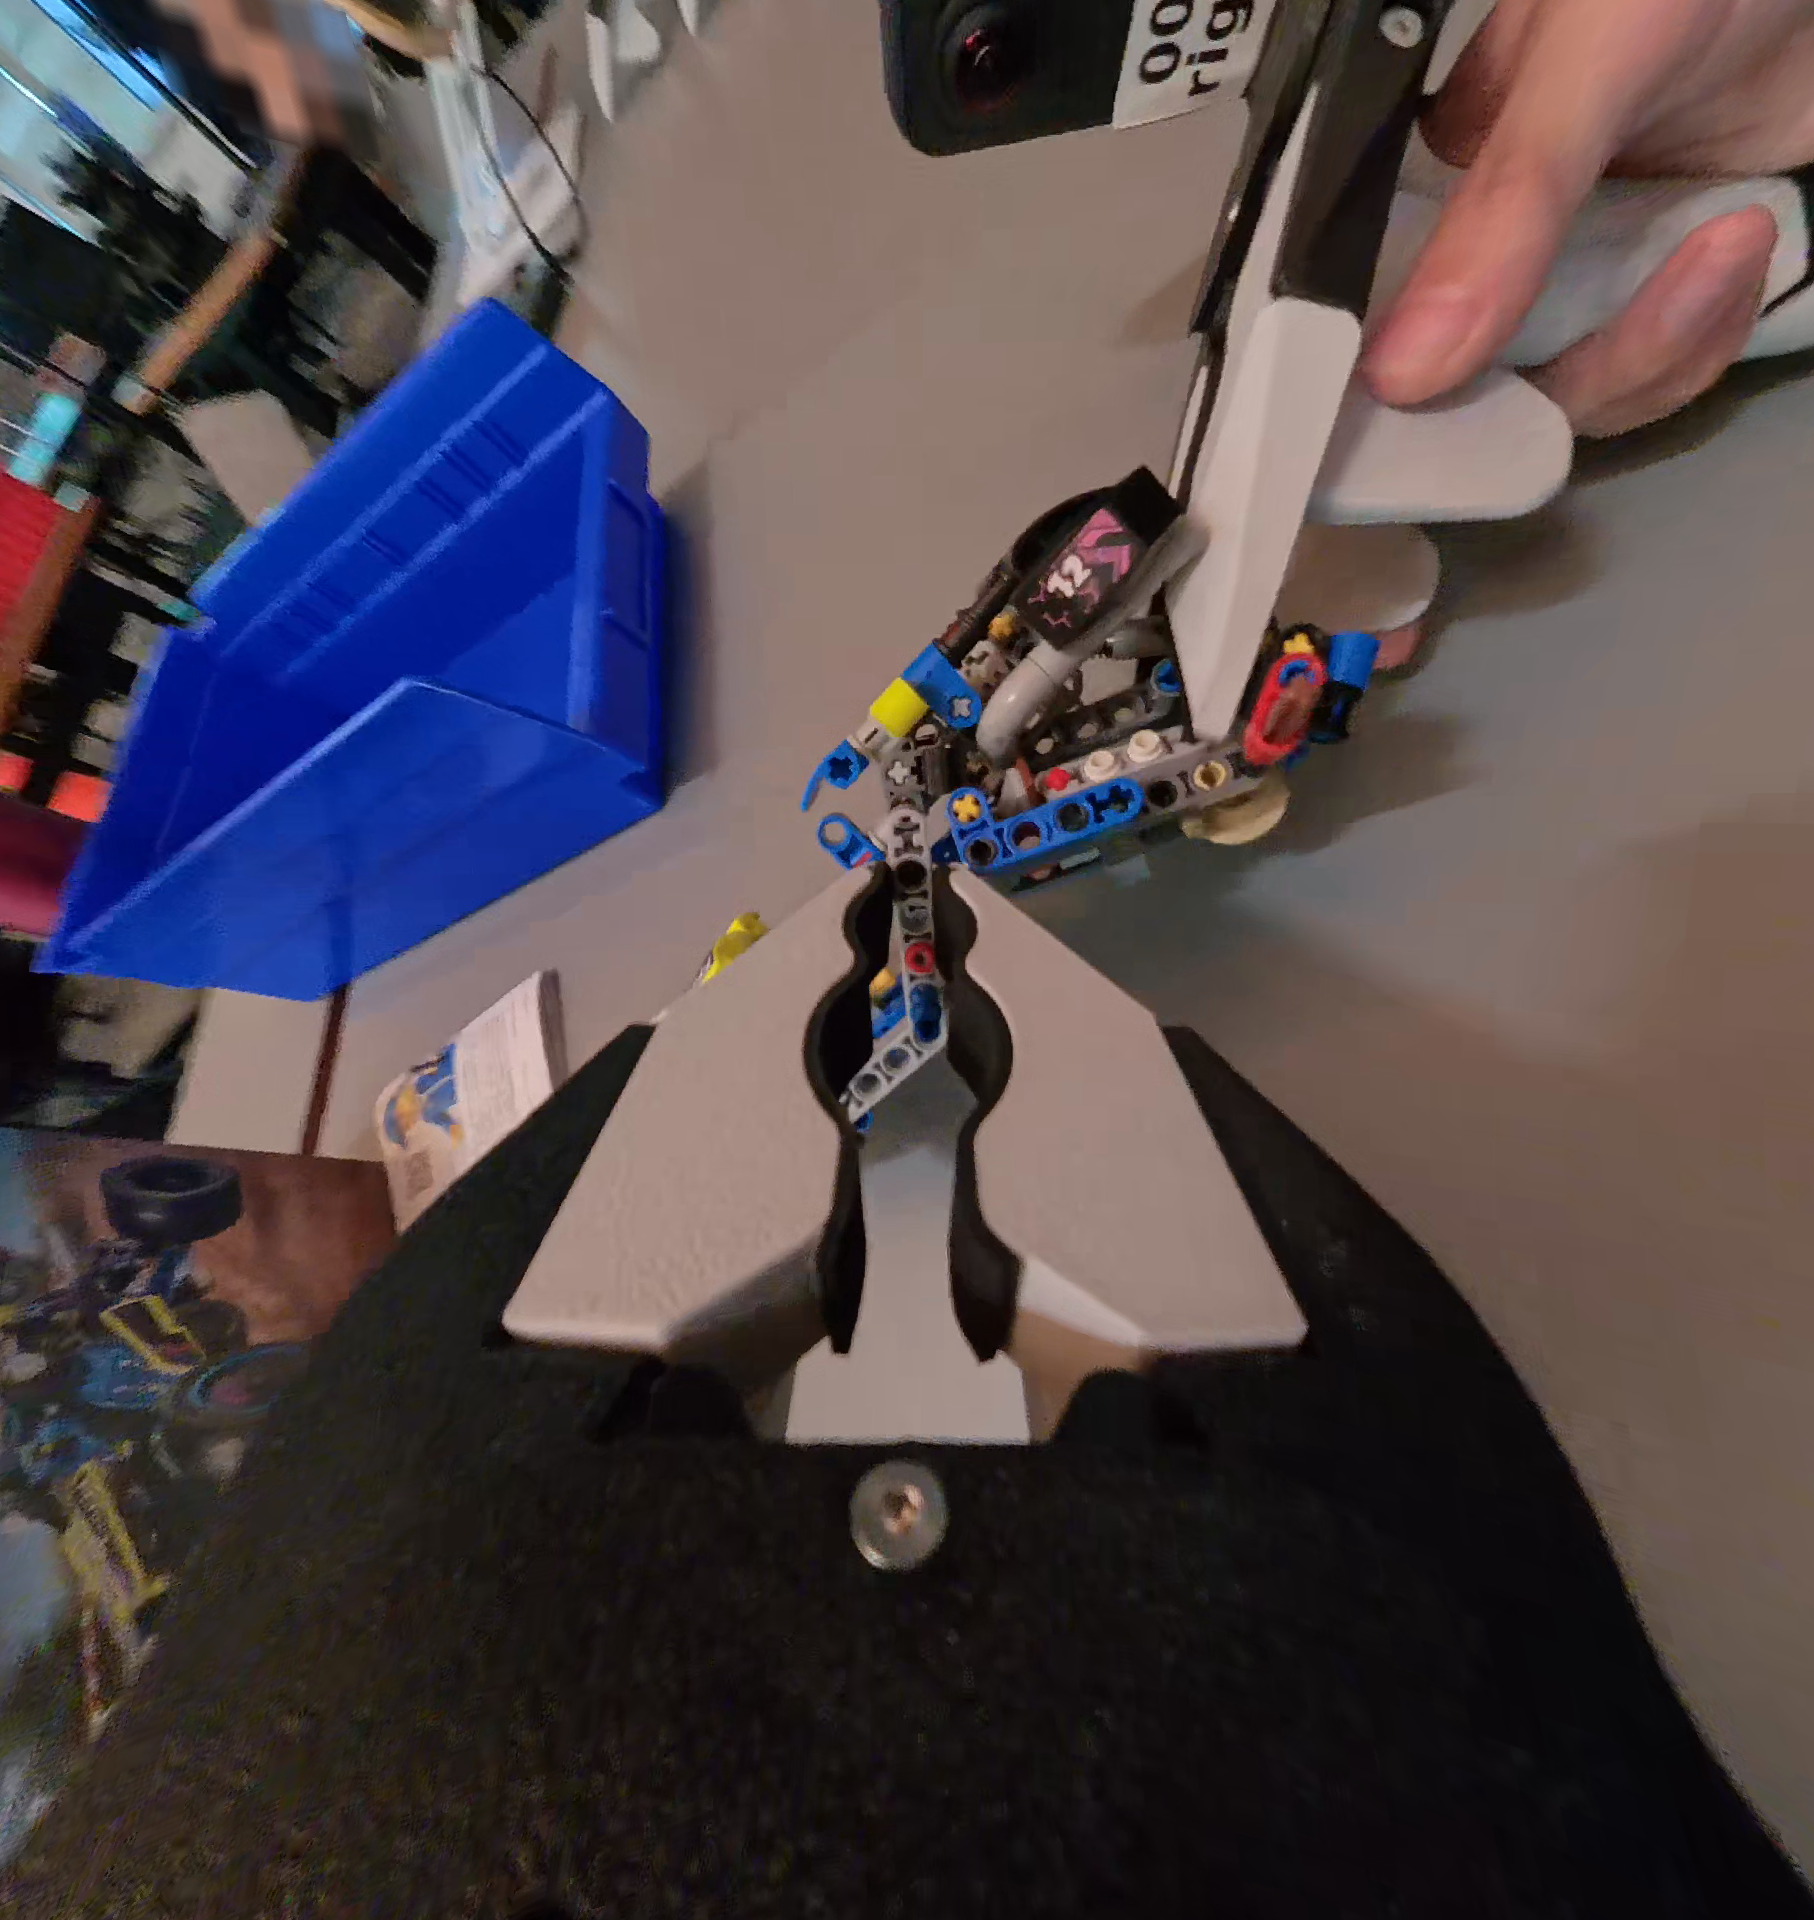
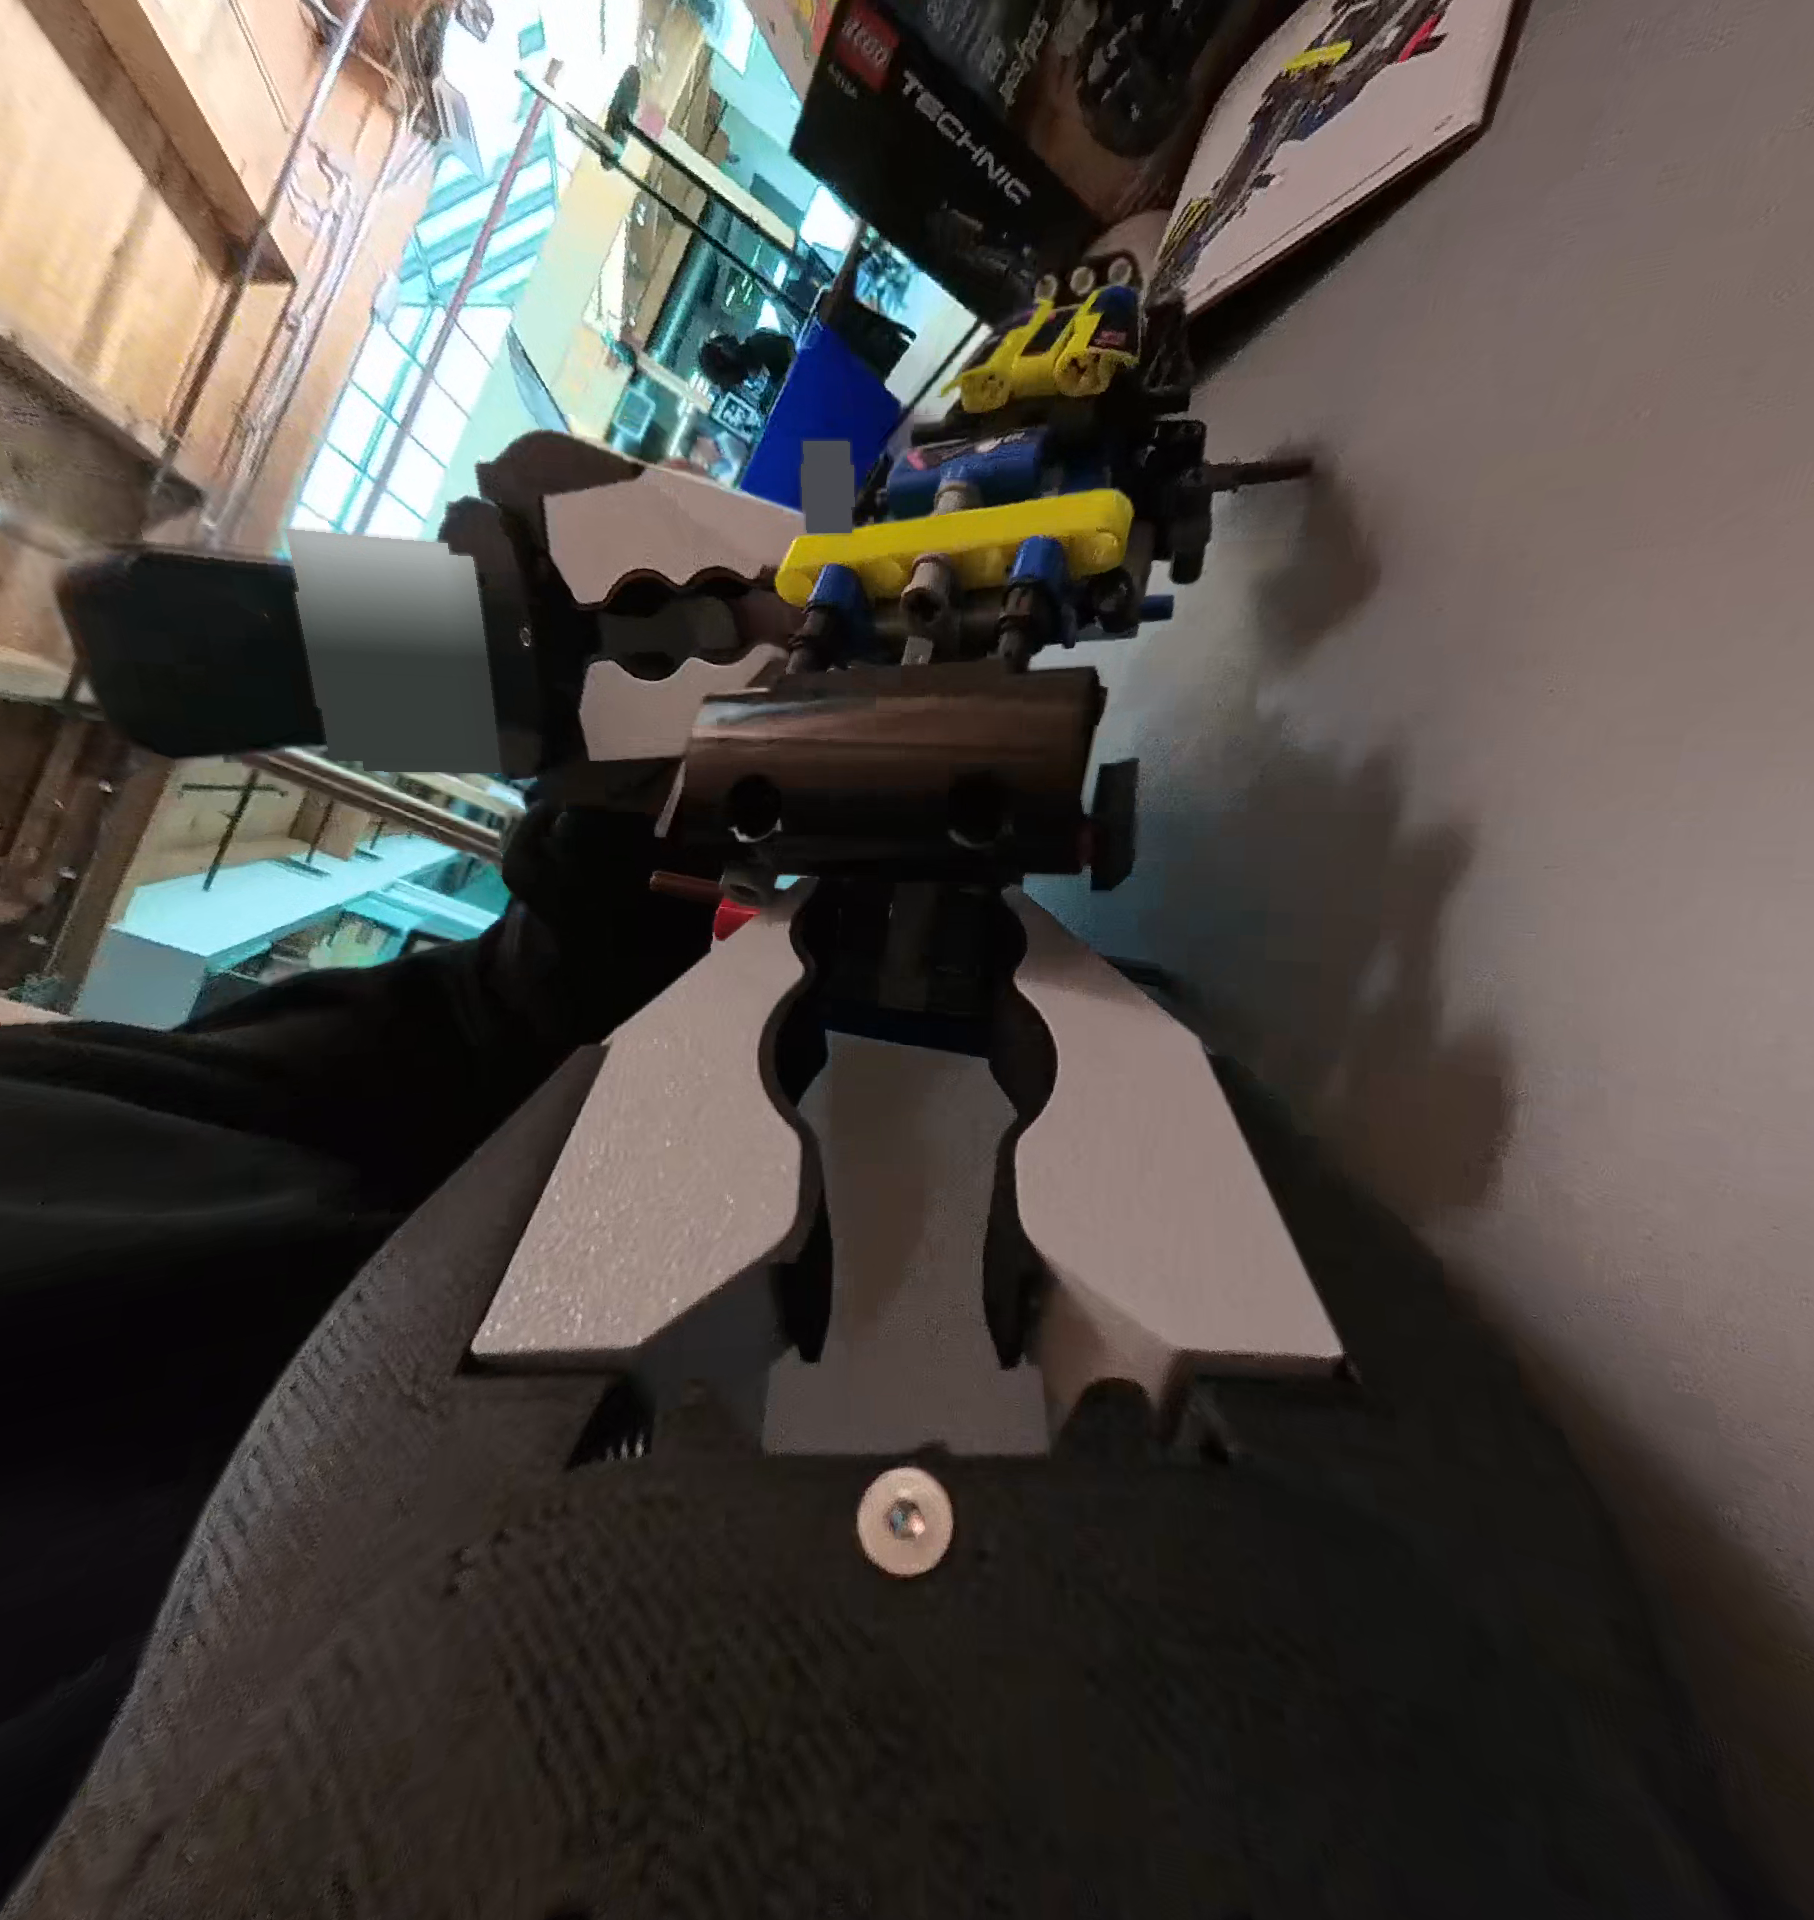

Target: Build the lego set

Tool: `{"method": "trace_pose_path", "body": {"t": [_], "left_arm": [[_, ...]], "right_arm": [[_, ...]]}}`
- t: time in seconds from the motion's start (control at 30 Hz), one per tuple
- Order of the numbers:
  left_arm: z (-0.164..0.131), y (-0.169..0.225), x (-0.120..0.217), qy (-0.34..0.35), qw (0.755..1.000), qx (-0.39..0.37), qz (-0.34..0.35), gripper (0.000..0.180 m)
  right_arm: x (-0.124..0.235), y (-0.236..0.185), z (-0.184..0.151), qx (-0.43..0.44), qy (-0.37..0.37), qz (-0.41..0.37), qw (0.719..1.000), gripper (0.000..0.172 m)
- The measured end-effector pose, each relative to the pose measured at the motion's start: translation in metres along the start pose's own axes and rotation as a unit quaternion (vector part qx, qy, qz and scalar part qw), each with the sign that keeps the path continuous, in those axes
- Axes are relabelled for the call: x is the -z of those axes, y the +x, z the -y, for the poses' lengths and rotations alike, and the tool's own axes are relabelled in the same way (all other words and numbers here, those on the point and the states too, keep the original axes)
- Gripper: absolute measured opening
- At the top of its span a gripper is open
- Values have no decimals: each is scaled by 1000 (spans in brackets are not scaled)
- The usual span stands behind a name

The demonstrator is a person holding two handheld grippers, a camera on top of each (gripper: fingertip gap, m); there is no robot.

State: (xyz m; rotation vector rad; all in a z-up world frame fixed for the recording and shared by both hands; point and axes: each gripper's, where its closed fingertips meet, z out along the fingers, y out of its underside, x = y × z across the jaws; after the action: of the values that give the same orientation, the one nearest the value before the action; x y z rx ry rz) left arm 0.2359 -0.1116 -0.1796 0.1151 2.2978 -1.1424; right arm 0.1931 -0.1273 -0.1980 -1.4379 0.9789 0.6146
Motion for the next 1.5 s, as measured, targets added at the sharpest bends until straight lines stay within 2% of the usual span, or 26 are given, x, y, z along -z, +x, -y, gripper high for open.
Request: {"method": "trace_pose_path", "body": {"t": [0.13, 0.23, 0.37, 0.5, 0.83, 0.93, 1.0, 1.1, 1.23, 1.3, 1.4, 1.5], "left_arm": [[1, 7, 7, 34, 998, -32, 50, 5], [1, 15, 8, 50, 997, -27, 53, 6], [-1, 23, 6, 55, 998, 26, 26, 7], [-4, 36, 3, 55, 995, 82, -34, 10], [-6, 41, 2, 80, 980, 159, -86, 15], [-8, 41, 2, 68, 988, 123, -63, 15], [-12, 39, 2, 50, 995, 86, -27, 15], [-8, 39, 5, 58, 997, 50, 22, 15], [-7, 53, 5, 43, 999, 13, 20, 15], [-9, 62, 2, 27, 999, -17, 4, 15], [-17, 74, 0, -18, 998, -47, -26, 15], [-23, 84, 2, -49, 995, -38, -72, 15]], "right_arm": [[1, 0, -5, 54, -33, -3, 998, 25], [5, 0, -7, 82, -56, 0, 995, 25], [10, 5, -7, 111, -76, -5, 991, 25], [15, 8, -7, 124, -100, 0, 987, 25], [17, 12, -10, 179, -170, 18, 969, 25], [18, 12, -10, 181, -175, 24, 967, 25], [18, 14, -7, 171, -171, 24, 970, 25], [18, 16, -3, 170, -163, 16, 972, 25], [17, 17, -8, 208, -173, -3, 963, 25], [18, 20, -13, 247, -187, -25, 950, 24], [22, 30, -19, 341, -214, -75, 912, 24], [27, 31, -17, 406, -223, -100, 881, 26]]}}
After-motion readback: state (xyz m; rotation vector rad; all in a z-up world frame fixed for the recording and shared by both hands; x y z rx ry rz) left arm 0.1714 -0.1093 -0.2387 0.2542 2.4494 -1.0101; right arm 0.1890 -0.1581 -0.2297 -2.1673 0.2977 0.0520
